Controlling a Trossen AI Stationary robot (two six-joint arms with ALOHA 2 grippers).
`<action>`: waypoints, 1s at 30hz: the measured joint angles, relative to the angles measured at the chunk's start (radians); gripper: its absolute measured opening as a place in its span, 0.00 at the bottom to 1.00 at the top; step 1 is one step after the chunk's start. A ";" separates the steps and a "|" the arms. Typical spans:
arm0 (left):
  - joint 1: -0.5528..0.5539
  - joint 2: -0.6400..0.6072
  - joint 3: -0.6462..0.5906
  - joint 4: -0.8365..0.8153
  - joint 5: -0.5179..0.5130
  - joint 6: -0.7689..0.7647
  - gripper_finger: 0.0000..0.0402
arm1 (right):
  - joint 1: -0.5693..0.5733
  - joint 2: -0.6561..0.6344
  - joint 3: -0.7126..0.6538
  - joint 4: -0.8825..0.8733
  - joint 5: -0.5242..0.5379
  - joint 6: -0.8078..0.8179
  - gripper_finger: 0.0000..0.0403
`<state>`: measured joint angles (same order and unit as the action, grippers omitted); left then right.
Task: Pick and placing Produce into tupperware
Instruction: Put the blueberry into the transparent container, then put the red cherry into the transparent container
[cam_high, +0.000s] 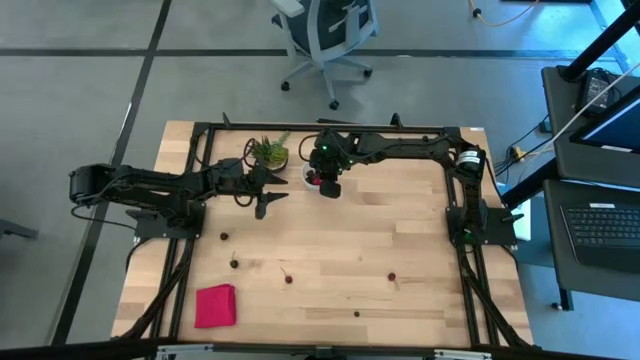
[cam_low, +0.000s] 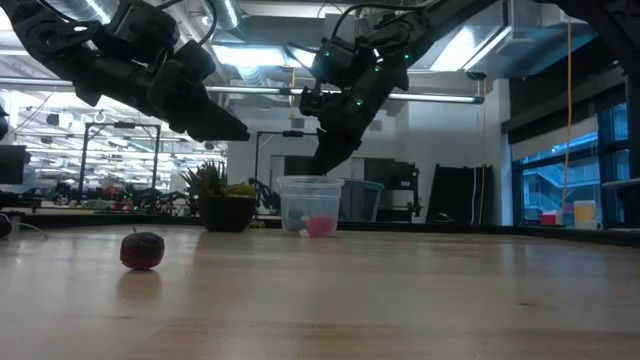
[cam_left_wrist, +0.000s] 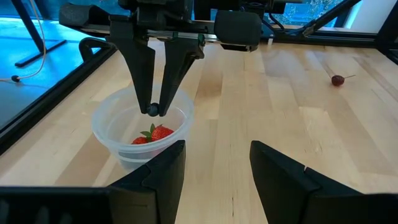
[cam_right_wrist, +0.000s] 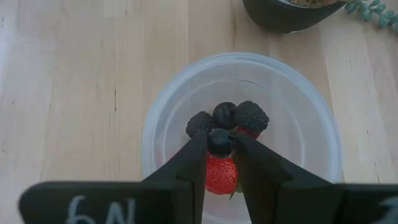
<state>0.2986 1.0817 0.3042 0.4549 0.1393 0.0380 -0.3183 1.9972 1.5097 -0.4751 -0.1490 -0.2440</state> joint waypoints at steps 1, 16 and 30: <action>0.000 0.000 0.000 0.000 0.000 0.000 0.43 | 0.000 0.000 0.000 0.000 0.000 0.000 0.21; 0.000 0.000 0.000 -0.002 0.000 0.000 0.43 | 0.000 0.000 -0.001 -0.003 -0.002 -0.004 0.22; 0.000 0.000 0.000 -0.021 0.000 0.000 0.43 | 0.008 -0.019 -0.001 -0.081 0.000 -0.006 0.41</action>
<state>0.2989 1.0817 0.3043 0.4340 0.1393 0.0377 -0.3101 1.9780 1.5085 -0.5566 -0.1494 -0.2502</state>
